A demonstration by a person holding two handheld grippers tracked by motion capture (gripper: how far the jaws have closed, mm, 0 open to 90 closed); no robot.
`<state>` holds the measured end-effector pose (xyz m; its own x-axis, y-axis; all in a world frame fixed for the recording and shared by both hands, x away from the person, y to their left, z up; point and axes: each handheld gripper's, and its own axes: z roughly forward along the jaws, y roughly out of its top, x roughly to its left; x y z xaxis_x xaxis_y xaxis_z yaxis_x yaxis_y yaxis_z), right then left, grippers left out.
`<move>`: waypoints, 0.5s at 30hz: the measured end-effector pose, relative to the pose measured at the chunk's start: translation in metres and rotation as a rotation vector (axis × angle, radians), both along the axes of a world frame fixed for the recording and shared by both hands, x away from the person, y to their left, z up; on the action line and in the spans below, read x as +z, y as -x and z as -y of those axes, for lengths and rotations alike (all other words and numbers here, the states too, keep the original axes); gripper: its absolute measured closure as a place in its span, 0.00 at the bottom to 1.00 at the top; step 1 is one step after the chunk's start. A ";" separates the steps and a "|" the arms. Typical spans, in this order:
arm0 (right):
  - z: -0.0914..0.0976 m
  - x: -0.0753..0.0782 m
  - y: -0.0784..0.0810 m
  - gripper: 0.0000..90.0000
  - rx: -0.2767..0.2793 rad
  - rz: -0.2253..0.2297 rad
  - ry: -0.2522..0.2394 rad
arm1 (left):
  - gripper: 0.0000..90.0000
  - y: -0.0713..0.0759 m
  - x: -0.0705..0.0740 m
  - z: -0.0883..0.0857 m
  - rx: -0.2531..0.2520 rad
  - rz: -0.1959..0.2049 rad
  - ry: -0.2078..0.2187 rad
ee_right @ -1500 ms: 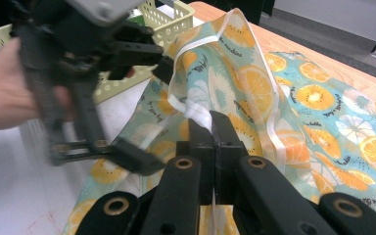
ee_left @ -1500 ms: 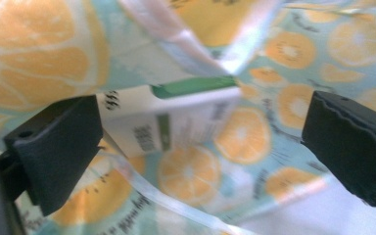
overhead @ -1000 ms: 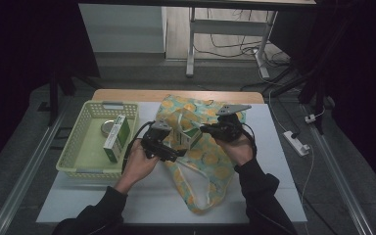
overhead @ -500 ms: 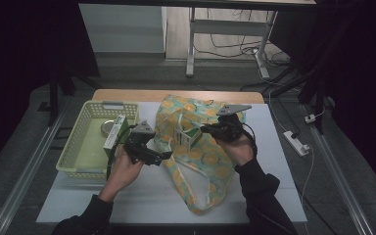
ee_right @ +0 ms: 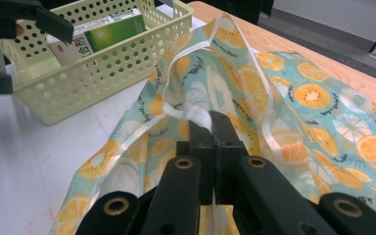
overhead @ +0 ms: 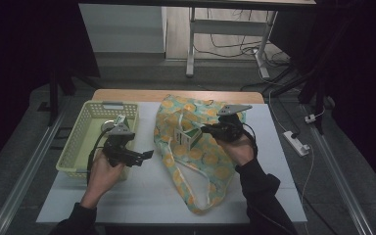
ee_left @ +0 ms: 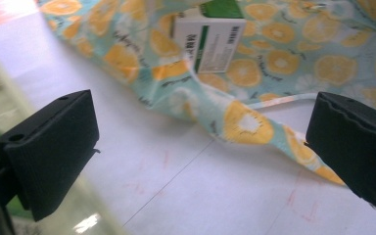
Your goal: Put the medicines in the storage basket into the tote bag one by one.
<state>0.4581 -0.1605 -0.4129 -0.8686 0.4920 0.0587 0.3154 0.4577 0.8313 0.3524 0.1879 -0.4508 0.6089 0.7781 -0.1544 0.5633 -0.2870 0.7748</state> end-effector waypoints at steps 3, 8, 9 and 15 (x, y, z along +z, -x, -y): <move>0.000 0.001 0.000 1.00 -0.002 0.004 0.002 | 0.00 0.004 0.002 -0.010 0.034 0.010 -0.019; 0.001 0.001 0.000 1.00 -0.004 0.005 -0.002 | 0.00 0.008 0.006 -0.027 0.102 0.019 -0.051; 0.001 0.001 0.000 1.00 -0.005 0.006 -0.001 | 0.00 0.009 0.007 -0.030 0.115 0.019 -0.054; 0.002 0.001 0.000 1.00 -0.007 0.006 -0.002 | 0.00 0.010 0.008 -0.046 0.192 0.021 -0.106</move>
<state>0.4584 -0.1623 -0.4117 -0.8654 0.4981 0.0540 0.3134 0.4541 0.8340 0.3422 0.2336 -0.4424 0.4501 0.8914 -0.0542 0.5997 -0.2568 0.7579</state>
